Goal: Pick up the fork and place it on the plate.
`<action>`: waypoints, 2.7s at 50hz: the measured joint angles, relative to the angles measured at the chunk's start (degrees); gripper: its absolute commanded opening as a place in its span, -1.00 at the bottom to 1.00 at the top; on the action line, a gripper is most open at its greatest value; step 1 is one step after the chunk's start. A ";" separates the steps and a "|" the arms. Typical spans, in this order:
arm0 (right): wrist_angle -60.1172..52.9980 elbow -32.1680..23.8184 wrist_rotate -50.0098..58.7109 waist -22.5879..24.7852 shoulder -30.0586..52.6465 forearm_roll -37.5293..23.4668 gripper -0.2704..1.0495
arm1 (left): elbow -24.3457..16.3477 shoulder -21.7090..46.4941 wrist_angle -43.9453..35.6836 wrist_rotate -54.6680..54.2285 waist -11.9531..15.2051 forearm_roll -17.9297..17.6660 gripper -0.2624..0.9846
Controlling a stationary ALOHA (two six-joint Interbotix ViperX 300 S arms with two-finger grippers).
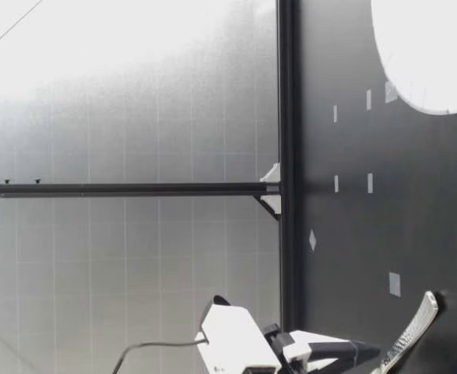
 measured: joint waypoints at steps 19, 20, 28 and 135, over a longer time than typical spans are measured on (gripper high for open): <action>-0.35 0.00 0.09 0.00 0.00 0.18 -0.63 | -0.44 0.79 -0.18 0.00 0.88 -0.26 -0.25; -0.44 0.00 0.09 0.00 0.00 0.18 -0.63 | -0.44 0.79 -0.18 0.00 0.88 -0.26 -0.31; -0.44 0.00 0.00 0.00 0.00 0.18 -0.63 | -0.62 0.79 -0.26 0.18 0.88 -0.26 -0.55; -45.35 -8.88 -53.61 0.00 25.40 -18.54 0.31 | -13.80 4.39 -68.47 21.53 -8.61 -8.17 -0.56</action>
